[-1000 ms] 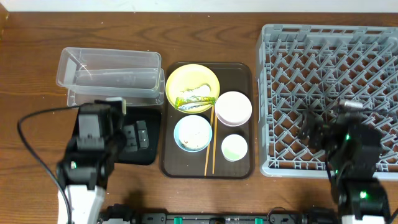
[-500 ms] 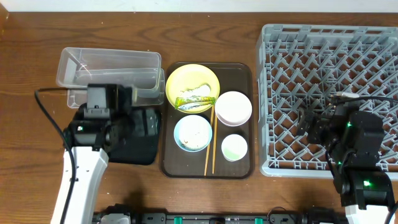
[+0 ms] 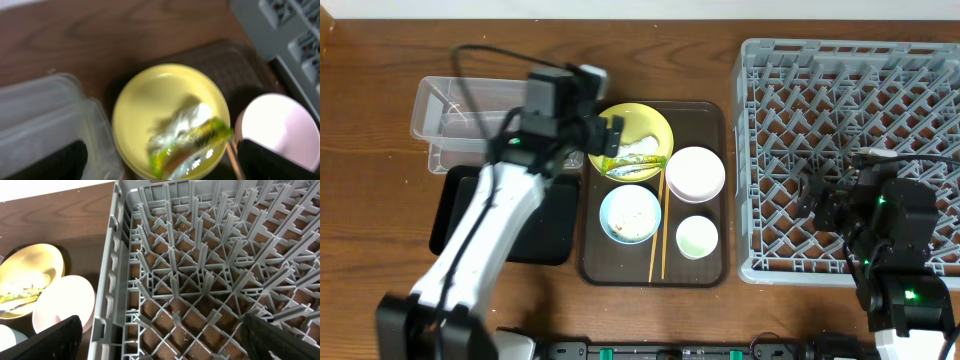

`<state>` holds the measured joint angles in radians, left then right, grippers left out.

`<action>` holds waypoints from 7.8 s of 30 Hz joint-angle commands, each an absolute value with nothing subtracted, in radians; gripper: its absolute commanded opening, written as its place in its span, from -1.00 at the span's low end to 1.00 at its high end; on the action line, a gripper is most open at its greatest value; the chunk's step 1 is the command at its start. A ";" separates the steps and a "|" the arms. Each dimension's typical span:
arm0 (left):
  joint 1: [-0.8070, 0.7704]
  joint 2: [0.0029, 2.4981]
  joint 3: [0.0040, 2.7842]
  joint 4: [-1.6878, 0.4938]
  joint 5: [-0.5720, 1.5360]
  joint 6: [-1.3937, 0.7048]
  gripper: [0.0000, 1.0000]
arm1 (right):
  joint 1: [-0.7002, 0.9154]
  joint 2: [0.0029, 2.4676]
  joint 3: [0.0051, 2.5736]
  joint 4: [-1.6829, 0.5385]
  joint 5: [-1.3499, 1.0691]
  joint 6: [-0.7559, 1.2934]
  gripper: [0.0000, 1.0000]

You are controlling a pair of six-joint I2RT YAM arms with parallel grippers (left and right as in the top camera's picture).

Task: Sort waste into correct bins and load items into the dishwasher rack
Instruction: 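Move the left gripper over the yellow plate toward the green wrapper, then grasp the green snack wrapper on the yellow plate with the left gripper, then carry the wrapper left and drop it into the clear plastic bin, then grasp the light-blue bowl of rice with the left gripper, then tip the light-blue bowl over the black tray to pour out rice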

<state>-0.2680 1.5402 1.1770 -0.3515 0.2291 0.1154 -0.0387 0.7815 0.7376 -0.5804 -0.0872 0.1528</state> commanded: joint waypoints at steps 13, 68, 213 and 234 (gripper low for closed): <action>-0.364 1.885 1.190 -0.187 0.216 0.150 0.84 | -0.022 0.778 0.759 -0.581 -0.122 0.164 0.99; -0.316 1.627 1.182 -0.487 0.218 0.389 0.46 | -0.022 0.778 0.759 -0.595 -0.125 0.164 0.98; -0.708 1.649 1.252 -0.896 -0.014 -0.351 -0.88 | -0.022 0.778 0.759 -0.599 -0.139 0.164 0.99; 0.004 1.413 1.168 -1.009 0.646 0.082 -0.88 | -0.022 0.778 0.759 -0.606 -0.139 0.164 0.98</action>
<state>-0.0925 1.3994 1.2087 -1.0027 0.4046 -0.0654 -0.0387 0.7815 0.7399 -0.6029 -0.1352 0.1528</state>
